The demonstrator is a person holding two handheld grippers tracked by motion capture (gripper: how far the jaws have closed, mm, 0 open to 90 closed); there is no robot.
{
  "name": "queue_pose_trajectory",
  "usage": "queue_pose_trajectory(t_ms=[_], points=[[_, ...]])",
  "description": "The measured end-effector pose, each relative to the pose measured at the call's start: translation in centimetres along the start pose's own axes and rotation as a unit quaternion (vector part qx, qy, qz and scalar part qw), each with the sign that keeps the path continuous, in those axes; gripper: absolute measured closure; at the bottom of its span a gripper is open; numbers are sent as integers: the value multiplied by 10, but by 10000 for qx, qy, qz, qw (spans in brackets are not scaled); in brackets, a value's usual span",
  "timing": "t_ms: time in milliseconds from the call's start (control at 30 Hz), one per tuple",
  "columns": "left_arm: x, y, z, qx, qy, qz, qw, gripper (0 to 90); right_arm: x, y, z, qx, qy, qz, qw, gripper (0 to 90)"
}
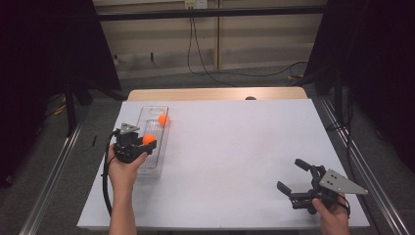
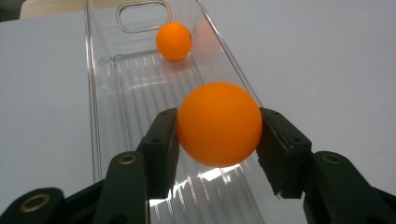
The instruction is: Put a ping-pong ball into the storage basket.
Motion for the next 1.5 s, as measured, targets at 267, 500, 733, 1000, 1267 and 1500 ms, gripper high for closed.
queue_pose_trajectory(t_ms=[267,500,733,1000,1267,1500], points=[[1,-2,2,30,32,1,10000,508,0,0,0,-2,-2,2,10000,9],[3,-5,5,92,73,-26,9999,508,0,0,0,-2,-3,6,10000,9],[5,-7,7,113,114,-30,9999,508,0,0,0,0,0,0,10000,9],[5,-8,9,143,160,4,9998,508,0,0,0,-2,-3,2,10000,9],[5,-8,11,155,198,-4,9997,508,-1,0,0,10,2,-13,10000,9],[7,-9,12,210,240,20,9995,508,-1,0,1,10,-12,-4,10000,9]])
Point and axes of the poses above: each handheld gripper's, and its own axes: z roughly forward along the jaws, y roughly out of its top, x roughly to its left, the point moved 6 cm from there along z, roughly forward along the jaws, and after that the axes turned 7 degrees about y, right-handed, at the moved point
